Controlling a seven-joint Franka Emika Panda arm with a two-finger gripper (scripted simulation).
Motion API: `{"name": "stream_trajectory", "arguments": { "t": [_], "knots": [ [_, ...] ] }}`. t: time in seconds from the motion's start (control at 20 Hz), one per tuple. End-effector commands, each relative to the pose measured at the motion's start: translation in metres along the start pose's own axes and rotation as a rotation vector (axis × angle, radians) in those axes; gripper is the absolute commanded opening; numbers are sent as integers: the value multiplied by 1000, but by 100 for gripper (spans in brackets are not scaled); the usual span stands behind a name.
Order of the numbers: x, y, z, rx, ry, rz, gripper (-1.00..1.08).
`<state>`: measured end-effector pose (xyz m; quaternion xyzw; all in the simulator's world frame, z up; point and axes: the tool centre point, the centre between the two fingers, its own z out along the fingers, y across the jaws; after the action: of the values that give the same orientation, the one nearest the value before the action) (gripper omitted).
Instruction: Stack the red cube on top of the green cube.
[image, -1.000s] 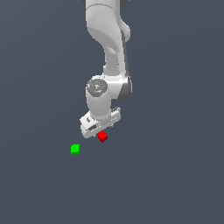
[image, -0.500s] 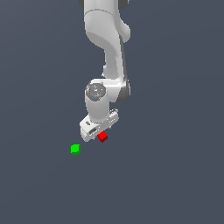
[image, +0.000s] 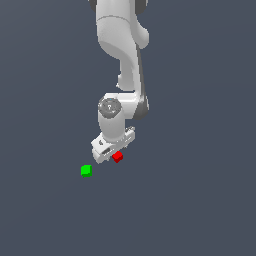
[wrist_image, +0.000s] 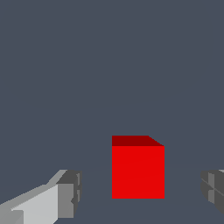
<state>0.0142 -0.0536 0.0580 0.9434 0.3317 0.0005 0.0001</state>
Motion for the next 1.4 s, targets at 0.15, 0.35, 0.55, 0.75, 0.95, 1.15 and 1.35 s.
{"name": "stream_trajectory", "arguments": {
  "t": [0.15, 0.35, 0.55, 0.75, 0.95, 1.15, 1.35],
  "knots": [
    [-1, -1, 28, 1, -1, -1, 100],
    [0, 0, 38, 1, -1, -1, 100],
    [0, 0, 38, 1, -1, -1, -100],
    [0, 0, 38, 1, -1, -1, -100],
    [0, 0, 38, 1, -1, -1, -100],
    [0, 0, 35, 1, -1, -1, -100],
    [0, 0, 23, 1, -1, -1, -100]
  ]
}}
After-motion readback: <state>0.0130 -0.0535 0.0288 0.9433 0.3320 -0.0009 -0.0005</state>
